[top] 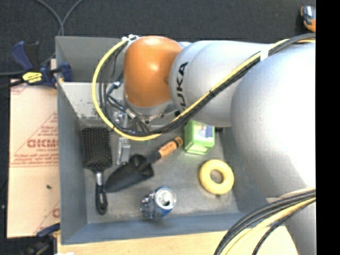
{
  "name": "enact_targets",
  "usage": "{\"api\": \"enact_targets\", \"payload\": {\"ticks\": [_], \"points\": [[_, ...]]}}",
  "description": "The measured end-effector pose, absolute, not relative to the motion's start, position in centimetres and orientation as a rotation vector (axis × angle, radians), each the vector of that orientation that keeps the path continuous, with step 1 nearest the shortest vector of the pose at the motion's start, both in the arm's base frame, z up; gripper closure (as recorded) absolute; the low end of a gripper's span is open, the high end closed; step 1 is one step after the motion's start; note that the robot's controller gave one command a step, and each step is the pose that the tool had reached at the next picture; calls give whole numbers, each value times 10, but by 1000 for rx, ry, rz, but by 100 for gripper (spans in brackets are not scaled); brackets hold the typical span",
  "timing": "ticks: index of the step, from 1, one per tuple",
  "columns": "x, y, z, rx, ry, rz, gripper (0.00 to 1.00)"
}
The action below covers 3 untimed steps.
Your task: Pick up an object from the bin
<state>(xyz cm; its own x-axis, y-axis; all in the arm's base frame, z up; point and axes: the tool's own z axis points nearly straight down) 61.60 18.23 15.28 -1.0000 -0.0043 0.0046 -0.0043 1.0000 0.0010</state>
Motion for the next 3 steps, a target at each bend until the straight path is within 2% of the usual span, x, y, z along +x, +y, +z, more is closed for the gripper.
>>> {"api": "enact_targets", "payload": {"ticks": [1, 2, 3], "points": [[618, 181, 158, 1, -3145, -4, 0], [577, 125, 71, 706, -3062, -4, 0], [585, 117, 136, 551, -3105, -5, 0]]}}
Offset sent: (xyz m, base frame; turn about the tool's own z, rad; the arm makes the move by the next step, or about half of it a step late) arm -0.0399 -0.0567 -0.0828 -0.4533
